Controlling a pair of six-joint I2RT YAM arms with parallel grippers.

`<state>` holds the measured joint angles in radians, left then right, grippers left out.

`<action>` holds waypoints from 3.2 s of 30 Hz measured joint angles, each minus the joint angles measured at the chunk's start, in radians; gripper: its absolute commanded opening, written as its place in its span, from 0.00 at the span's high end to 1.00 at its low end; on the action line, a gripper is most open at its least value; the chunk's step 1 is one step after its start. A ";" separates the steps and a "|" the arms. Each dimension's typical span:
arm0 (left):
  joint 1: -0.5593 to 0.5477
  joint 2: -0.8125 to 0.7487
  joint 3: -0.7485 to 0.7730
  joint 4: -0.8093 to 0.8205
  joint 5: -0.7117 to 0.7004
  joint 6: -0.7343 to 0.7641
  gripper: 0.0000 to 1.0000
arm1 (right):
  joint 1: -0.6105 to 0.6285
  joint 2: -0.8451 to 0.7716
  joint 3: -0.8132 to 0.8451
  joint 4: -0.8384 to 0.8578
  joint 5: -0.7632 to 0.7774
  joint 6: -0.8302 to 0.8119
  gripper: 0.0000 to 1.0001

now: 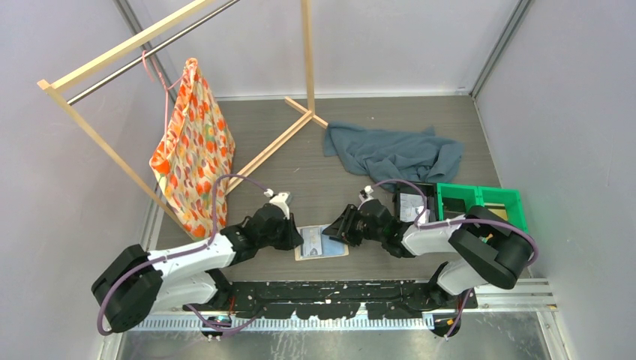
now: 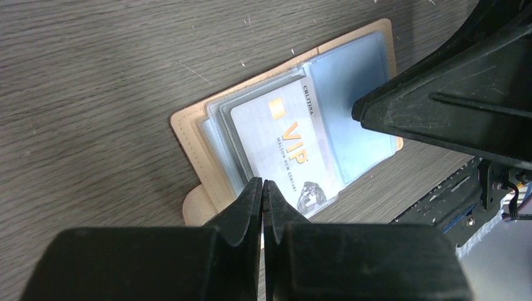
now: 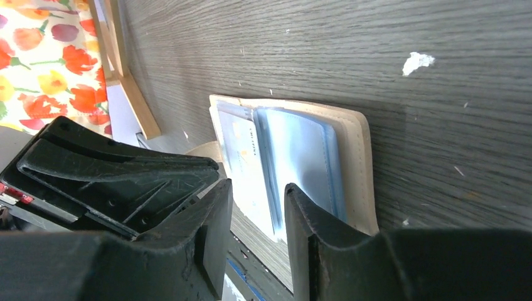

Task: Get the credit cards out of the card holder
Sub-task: Remove the credit card from the card holder.

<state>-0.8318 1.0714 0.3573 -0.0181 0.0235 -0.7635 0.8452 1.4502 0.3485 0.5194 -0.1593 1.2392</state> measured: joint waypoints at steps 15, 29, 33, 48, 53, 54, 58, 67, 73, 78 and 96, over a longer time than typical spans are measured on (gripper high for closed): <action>0.001 0.140 0.002 0.143 0.006 -0.016 0.99 | 0.024 0.098 0.030 0.047 -0.019 -0.007 0.81; 0.001 0.139 0.002 0.140 -0.029 -0.026 1.00 | 0.024 0.112 -0.007 0.119 -0.002 0.014 0.99; 0.000 0.139 0.002 0.139 -0.040 -0.036 1.00 | 0.024 0.110 -0.036 0.156 0.009 0.024 0.99; 0.002 0.162 0.006 0.153 -0.057 -0.040 0.99 | 0.026 0.007 -0.100 0.128 0.057 0.019 0.98; 0.002 0.164 0.008 0.153 -0.057 -0.037 0.99 | 0.026 -0.002 -0.100 0.109 0.051 0.007 0.66; 0.002 0.166 0.009 0.153 -0.057 -0.035 1.00 | 0.026 -0.002 -0.100 0.114 0.045 0.006 0.63; 0.002 0.177 0.018 0.150 -0.055 -0.024 0.99 | 0.026 0.012 -0.097 0.151 0.030 0.004 0.57; 0.003 0.188 0.027 0.150 -0.048 -0.011 0.99 | 0.025 0.081 -0.096 0.245 0.016 0.024 0.72; 0.003 0.201 0.032 0.161 -0.045 -0.011 1.00 | 0.023 0.103 -0.106 0.259 0.018 0.037 0.95; 0.003 0.200 0.033 0.158 -0.046 -0.010 0.99 | 0.023 0.090 -0.112 0.268 0.019 0.047 0.99; 0.003 0.111 0.034 0.017 -0.068 0.013 0.99 | 0.023 -0.622 -0.155 -0.386 0.158 -0.047 0.99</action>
<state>-0.8291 1.1824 0.3908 -0.0010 -0.0444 -0.7502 0.8684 0.8284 0.1932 0.1333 -0.0013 1.1927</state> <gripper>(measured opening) 0.010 0.020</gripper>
